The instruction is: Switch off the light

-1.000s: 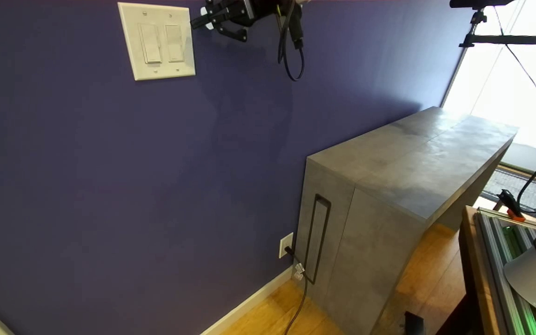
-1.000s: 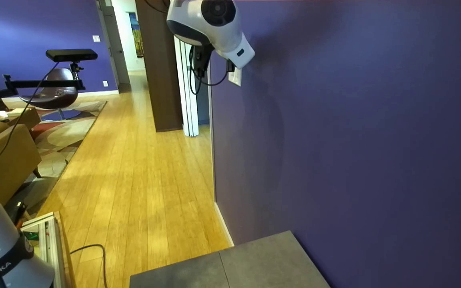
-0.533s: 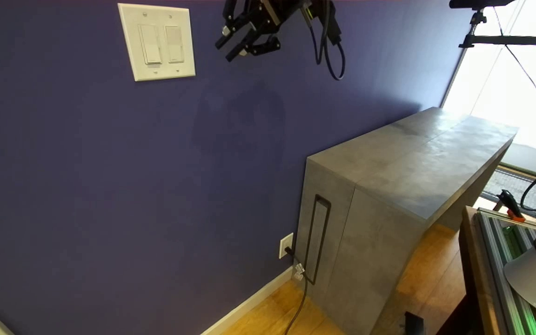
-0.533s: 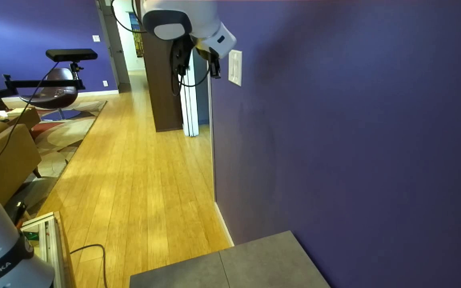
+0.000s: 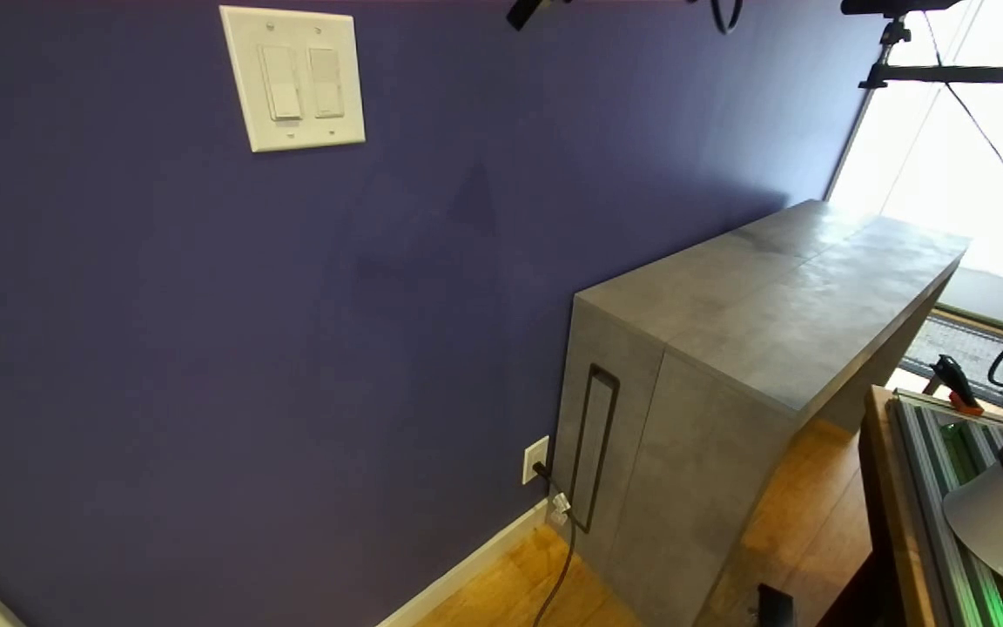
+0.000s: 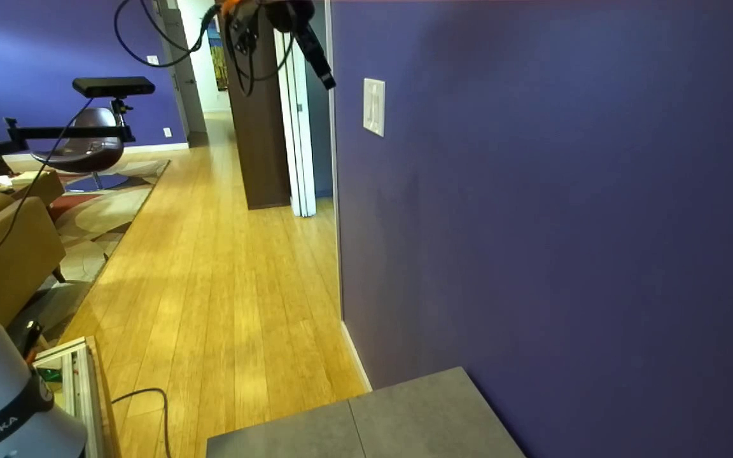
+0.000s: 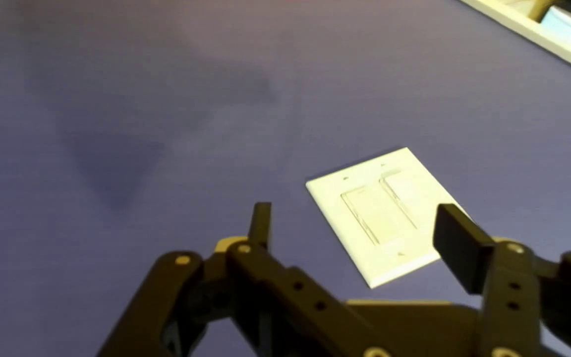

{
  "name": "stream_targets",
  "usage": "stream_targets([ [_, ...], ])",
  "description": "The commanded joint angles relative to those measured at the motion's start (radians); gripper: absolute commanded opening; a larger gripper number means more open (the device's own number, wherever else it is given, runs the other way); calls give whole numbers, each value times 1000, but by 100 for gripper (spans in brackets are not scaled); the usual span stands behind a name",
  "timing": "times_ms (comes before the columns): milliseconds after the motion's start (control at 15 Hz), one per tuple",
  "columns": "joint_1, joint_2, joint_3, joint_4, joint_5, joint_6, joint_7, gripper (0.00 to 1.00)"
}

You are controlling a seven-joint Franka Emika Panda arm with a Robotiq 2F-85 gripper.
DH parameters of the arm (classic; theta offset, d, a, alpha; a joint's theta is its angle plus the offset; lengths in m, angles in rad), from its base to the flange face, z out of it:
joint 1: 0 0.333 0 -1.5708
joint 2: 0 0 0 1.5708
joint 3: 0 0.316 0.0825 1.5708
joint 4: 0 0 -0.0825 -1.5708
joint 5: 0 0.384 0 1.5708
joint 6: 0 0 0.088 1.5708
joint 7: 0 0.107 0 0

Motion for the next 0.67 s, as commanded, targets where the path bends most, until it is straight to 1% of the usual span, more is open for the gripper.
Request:
stream_targets([
  [0,10,-96,-1,58,-254,-135,95,100],
  [67,10,-112,4,76,-306,-171,87,100],
  [200,26,-134,-5,102,-374,-239,65,100],
  [267,41,-144,-22,112,-378,-292,42,100],
  [333,66,-147,-47,120,-358,-327,9,100],
  [400,124,-141,-107,134,-254,-395,-62,100],
  [467,86,-138,-56,110,-338,-310,31,100],
  [600,123,-140,-99,122,-302,-365,-18,100],
])
